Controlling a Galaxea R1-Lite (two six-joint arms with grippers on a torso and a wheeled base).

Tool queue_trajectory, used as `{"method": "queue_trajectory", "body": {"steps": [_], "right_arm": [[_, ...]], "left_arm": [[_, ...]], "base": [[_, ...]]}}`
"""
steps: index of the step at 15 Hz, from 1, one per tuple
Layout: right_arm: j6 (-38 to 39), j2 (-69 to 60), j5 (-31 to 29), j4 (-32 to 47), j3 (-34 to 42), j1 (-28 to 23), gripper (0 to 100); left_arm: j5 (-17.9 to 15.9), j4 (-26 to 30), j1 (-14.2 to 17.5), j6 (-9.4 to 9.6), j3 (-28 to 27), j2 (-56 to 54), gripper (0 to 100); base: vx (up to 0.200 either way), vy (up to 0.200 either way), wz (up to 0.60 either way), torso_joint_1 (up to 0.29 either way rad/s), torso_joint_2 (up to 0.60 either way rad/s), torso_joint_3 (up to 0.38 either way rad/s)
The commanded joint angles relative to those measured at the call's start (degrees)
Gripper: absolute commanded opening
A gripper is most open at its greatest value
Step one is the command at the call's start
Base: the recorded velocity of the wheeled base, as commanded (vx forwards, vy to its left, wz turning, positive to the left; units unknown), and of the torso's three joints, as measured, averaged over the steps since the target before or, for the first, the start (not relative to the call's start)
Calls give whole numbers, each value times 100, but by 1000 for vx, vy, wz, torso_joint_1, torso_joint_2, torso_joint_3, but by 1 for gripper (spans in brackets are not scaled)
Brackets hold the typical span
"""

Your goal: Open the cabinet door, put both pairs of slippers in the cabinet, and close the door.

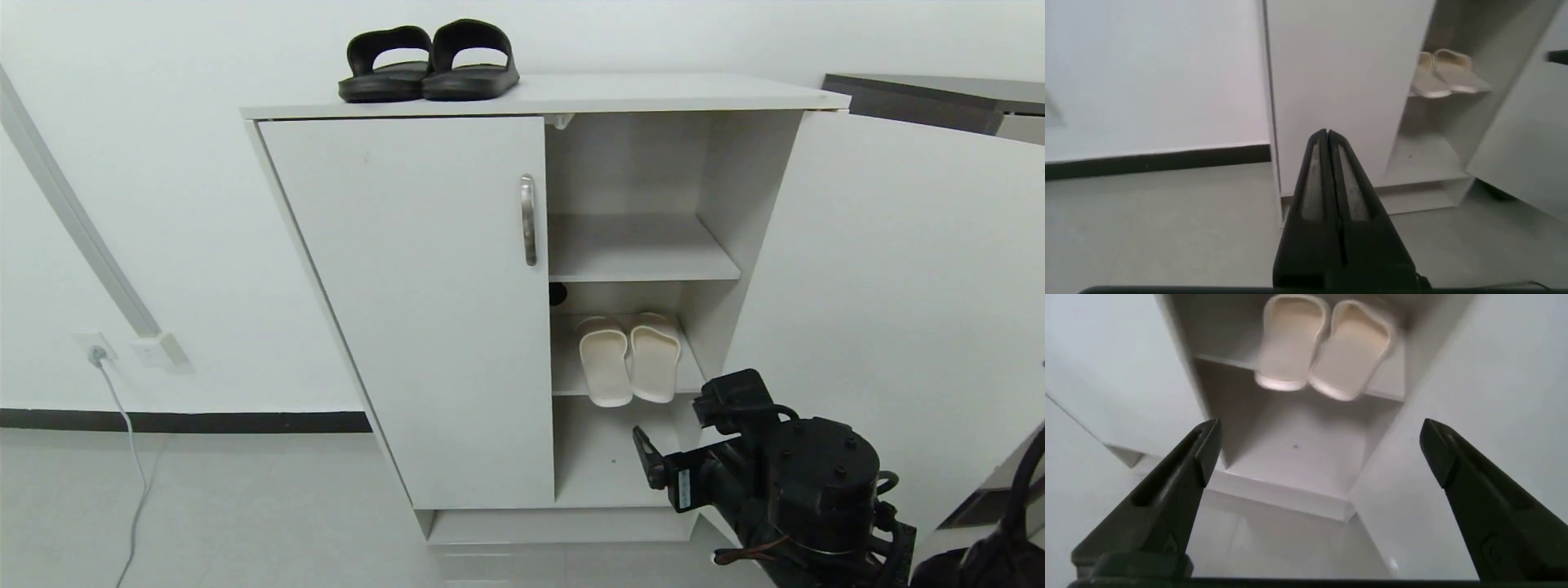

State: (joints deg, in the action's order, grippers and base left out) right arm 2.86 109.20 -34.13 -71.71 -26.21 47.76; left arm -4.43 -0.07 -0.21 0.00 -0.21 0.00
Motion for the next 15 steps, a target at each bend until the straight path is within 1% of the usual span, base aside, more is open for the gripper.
{"method": "queue_trajectory", "body": {"steps": [1, 13, 15], "right_arm": [[4, 48, -6, 7, 11, -13, 100], [4, 75, 65, -80, 90, 84, 100], [-14, 66, 65, -142, 116, 84, 100]], "left_arm": [[3, 7, 3, 0, 3, 9, 0], [12, -1, 3, -9, 3, 9, 0], [3, -1, 3, 9, 3, 9, 0]], "base": [[0, 200, 0, -2, -2, 7], [0, 200, 0, 3, 3, 1], [0, 0, 0, 0, 0, 0]]}}
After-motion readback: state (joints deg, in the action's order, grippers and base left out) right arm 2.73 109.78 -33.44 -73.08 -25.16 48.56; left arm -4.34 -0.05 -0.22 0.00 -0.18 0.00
